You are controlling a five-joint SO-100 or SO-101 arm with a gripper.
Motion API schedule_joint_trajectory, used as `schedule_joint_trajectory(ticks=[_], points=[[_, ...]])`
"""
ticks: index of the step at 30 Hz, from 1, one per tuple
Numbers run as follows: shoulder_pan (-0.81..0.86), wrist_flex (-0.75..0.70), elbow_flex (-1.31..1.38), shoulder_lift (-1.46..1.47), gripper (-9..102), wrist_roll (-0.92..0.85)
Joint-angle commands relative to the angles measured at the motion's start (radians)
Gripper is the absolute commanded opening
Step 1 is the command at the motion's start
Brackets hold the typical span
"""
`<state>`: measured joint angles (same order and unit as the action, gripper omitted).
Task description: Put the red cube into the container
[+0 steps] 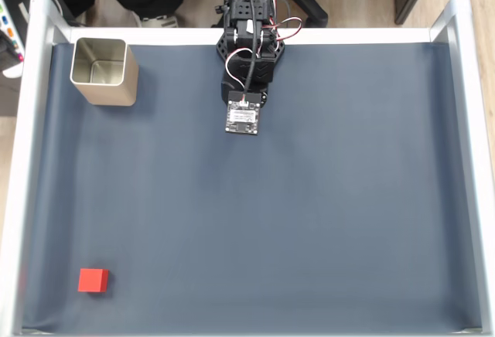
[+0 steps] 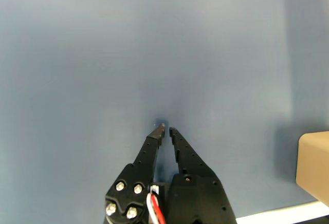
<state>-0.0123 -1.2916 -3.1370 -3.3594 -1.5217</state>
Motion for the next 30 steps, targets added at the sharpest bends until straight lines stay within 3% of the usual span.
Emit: schedule_joint_trajectory(ticks=[1, 19, 22, 30], points=[[-0.003, -0.005, 0.008, 0.005, 1, -0.012], [0.017, 0.031, 0.008, 0.02, 0, -0.055], [0.034, 0.179, 0.008, 0.061, 0, -0.057], [0.147, 0.761, 0.012, 0.25, 0, -0.115]])
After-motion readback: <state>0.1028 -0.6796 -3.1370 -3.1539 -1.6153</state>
